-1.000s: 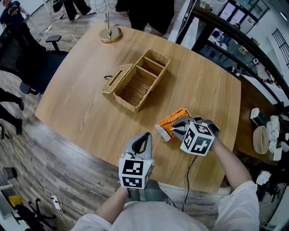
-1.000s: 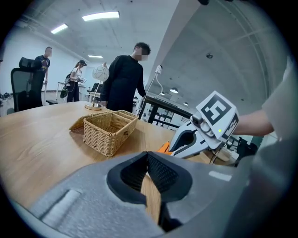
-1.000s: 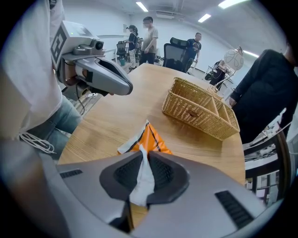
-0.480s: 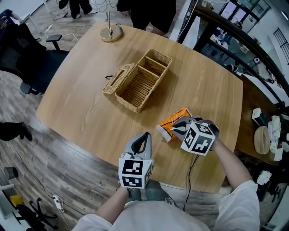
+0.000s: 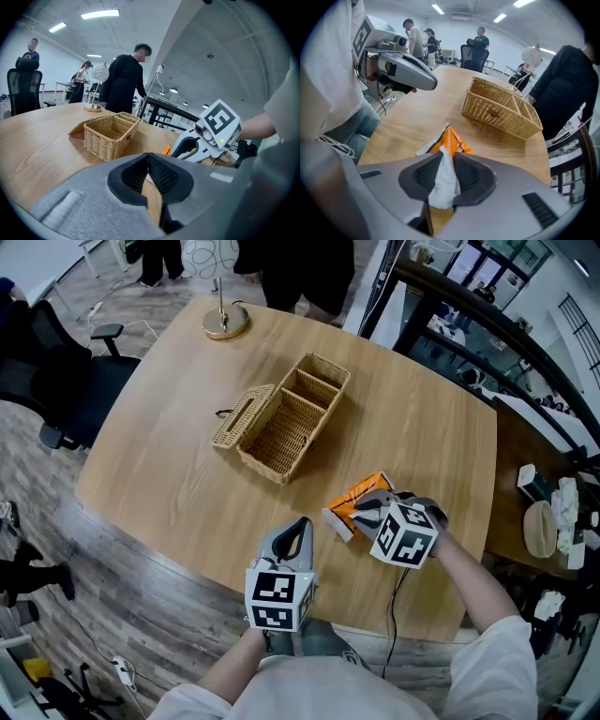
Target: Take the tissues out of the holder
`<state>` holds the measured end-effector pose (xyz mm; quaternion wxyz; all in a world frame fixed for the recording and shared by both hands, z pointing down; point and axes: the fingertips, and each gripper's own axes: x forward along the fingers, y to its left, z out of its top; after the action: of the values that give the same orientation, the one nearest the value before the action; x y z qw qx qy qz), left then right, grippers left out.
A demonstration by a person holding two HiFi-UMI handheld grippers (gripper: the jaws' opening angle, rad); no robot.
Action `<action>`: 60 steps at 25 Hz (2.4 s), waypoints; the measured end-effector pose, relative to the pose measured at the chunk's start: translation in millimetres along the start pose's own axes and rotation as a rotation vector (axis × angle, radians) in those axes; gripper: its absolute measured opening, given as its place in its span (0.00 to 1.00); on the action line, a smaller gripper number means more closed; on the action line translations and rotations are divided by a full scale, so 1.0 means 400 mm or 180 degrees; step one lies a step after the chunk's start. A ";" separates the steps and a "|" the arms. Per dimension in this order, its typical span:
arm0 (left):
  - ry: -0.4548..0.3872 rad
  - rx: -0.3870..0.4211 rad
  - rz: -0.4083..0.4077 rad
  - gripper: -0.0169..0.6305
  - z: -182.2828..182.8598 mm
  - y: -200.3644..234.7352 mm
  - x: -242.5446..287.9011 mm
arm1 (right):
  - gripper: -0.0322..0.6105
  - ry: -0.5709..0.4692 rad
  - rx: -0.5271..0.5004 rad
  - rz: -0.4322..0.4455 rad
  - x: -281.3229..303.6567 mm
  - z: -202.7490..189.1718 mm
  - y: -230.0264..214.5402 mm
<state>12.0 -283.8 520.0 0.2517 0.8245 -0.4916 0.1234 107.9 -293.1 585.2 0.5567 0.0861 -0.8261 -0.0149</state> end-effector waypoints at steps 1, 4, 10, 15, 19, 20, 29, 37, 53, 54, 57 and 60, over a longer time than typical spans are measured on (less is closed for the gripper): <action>-0.0007 0.0013 -0.0008 0.04 0.006 0.001 -0.001 | 0.16 -0.0006 0.0016 -0.0009 0.000 0.000 0.000; -0.0013 0.0055 -0.0030 0.04 0.023 0.006 -0.003 | 0.17 0.0019 0.0040 -0.0030 -0.001 0.000 -0.001; -0.0002 0.0124 -0.0074 0.04 0.046 0.008 -0.005 | 0.20 -0.0077 0.0152 -0.0022 -0.012 0.002 -0.005; 0.0019 0.0176 -0.0121 0.04 0.054 0.006 -0.001 | 0.23 -0.0169 0.0307 0.0013 -0.023 0.006 -0.009; 0.0014 0.0213 -0.0153 0.04 0.065 0.000 -0.004 | 0.28 -0.0212 0.0399 0.0047 -0.034 0.010 -0.008; 0.0009 0.0223 -0.0158 0.04 0.068 -0.001 -0.005 | 0.28 -0.0226 0.0421 0.0050 -0.037 0.012 -0.008; -0.0042 0.0277 -0.0151 0.04 0.096 -0.002 -0.028 | 0.30 -0.0561 0.0732 -0.0087 -0.092 0.045 -0.026; -0.0155 0.0374 -0.0209 0.04 0.128 -0.045 -0.050 | 0.25 -0.0877 0.1076 -0.0657 -0.193 0.046 -0.050; -0.0267 0.0626 -0.0443 0.04 0.151 -0.137 -0.071 | 0.06 -0.1658 0.2419 -0.1925 -0.379 0.004 0.016; -0.0265 0.0637 -0.0458 0.04 0.149 -0.144 -0.070 | 0.06 -0.1708 0.2523 -0.2008 -0.387 -0.002 0.020; -0.0266 0.0667 -0.0492 0.04 0.146 -0.161 -0.073 | 0.06 -0.1818 0.2838 -0.2263 -0.406 -0.021 0.035; -0.0261 0.0691 -0.0513 0.04 0.144 -0.175 -0.076 | 0.06 -0.1882 0.3126 -0.2480 -0.413 -0.047 0.056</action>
<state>55.8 -264.6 437.1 0.1499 0.8880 -0.4174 0.1214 182.8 -243.5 443.6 0.1588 0.6109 -0.7630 0.1391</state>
